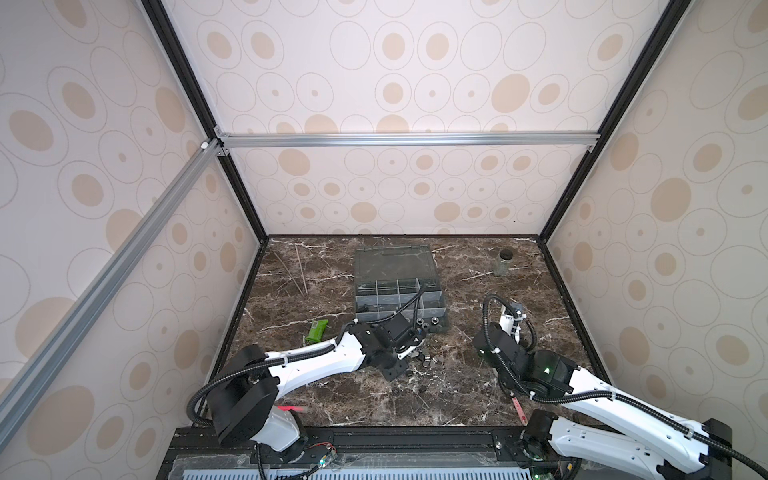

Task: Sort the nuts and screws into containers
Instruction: 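Carry the black bolt with the left gripper over the organizer's nearest compartments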

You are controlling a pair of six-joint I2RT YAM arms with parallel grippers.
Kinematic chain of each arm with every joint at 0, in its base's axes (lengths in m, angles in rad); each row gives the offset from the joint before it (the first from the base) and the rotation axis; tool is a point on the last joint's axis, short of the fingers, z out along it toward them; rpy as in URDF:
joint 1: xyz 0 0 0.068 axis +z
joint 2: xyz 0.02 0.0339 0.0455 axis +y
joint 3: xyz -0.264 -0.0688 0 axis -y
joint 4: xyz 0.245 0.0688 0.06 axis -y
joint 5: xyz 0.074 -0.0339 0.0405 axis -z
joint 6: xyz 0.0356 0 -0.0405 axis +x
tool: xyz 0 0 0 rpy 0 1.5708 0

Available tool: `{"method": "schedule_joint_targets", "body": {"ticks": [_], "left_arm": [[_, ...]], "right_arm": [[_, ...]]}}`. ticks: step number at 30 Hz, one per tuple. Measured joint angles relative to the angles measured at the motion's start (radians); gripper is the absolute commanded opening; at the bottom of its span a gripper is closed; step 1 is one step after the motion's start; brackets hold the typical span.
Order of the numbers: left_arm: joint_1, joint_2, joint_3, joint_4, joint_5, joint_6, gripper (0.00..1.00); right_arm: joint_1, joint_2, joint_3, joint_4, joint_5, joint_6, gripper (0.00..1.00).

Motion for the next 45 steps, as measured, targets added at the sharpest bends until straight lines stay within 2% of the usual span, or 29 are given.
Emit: {"method": "schedule_joint_targets", "body": {"ticks": [8,13,18,23,30,35,40,45], "left_arm": [[0.257,-0.089,0.026,0.138,-0.006,-0.078,0.38],[0.388,-0.022,0.035,0.217,-0.004,-0.127,0.37],[0.472,0.094,0.055,0.279,0.021,-0.157,0.38],[0.496,0.155,0.063,0.324,0.056,-0.183,0.38],[0.501,0.204,0.106,0.362,0.089,-0.207,0.47],[0.503,0.206,0.108,0.388,0.105,-0.231,0.48],[0.503,0.155,0.060,0.413,0.113,-0.257,0.48],[0.504,0.028,-0.018,0.446,0.116,-0.296,0.48]], "right_arm": [[-0.001,-0.014,0.000,0.003,-0.006,-0.049,0.60],[-0.001,-0.015,0.001,0.003,-0.019,-0.055,0.60],[-0.001,-0.011,0.013,-0.002,-0.047,-0.054,0.60],[-0.001,0.003,0.037,-0.010,-0.062,-0.054,0.60],[-0.001,0.027,0.040,-0.007,-0.077,-0.060,0.60],[-0.001,0.070,0.051,-0.008,-0.100,-0.078,0.60],[-0.001,0.082,0.053,-0.007,-0.122,-0.097,0.60],[-0.001,0.096,0.053,0.001,-0.148,-0.114,0.60]]}}
